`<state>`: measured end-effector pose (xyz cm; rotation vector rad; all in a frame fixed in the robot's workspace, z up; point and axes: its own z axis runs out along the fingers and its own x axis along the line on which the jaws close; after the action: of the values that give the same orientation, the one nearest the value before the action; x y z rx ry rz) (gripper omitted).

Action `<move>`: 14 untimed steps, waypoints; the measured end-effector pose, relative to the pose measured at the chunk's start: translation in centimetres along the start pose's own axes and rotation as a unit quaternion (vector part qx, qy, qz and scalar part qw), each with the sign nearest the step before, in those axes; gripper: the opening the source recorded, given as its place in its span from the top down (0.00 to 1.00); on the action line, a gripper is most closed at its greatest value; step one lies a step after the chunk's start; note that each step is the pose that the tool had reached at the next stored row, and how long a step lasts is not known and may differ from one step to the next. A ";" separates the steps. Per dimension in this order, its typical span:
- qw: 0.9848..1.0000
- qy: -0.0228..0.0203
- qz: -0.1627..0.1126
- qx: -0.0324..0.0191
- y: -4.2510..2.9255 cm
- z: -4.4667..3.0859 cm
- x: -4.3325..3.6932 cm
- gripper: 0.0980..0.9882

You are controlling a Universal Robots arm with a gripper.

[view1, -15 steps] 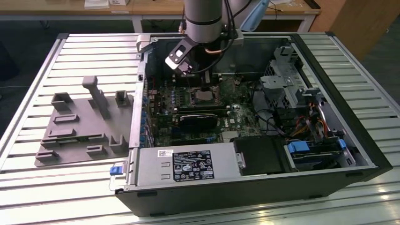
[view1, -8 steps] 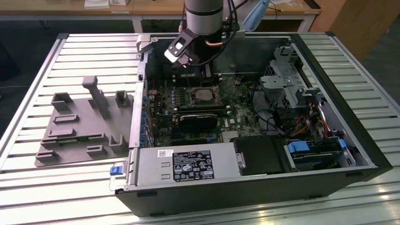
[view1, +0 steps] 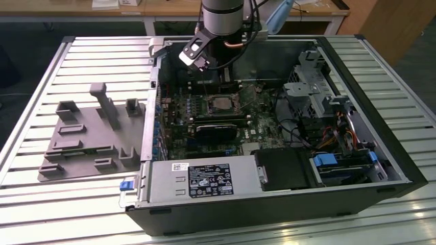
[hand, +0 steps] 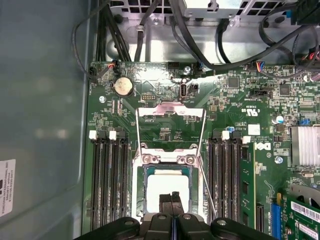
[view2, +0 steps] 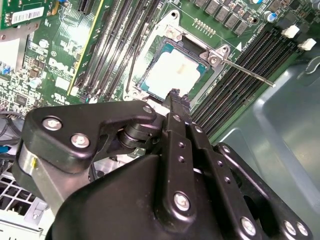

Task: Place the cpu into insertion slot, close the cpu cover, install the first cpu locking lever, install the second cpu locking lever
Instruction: 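Place the cpu into insertion slot, then close the cpu cover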

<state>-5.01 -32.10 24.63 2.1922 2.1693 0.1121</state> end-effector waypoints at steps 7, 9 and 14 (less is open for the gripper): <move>1.000 0.000 0.000 0.000 0.01 -0.07 0.00 1.00; 1.000 0.000 0.000 0.000 0.00 -0.08 0.00 1.00; 1.000 0.000 0.000 0.000 0.02 -0.27 0.00 1.00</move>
<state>-5.02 -32.11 24.90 2.1920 2.1693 0.1110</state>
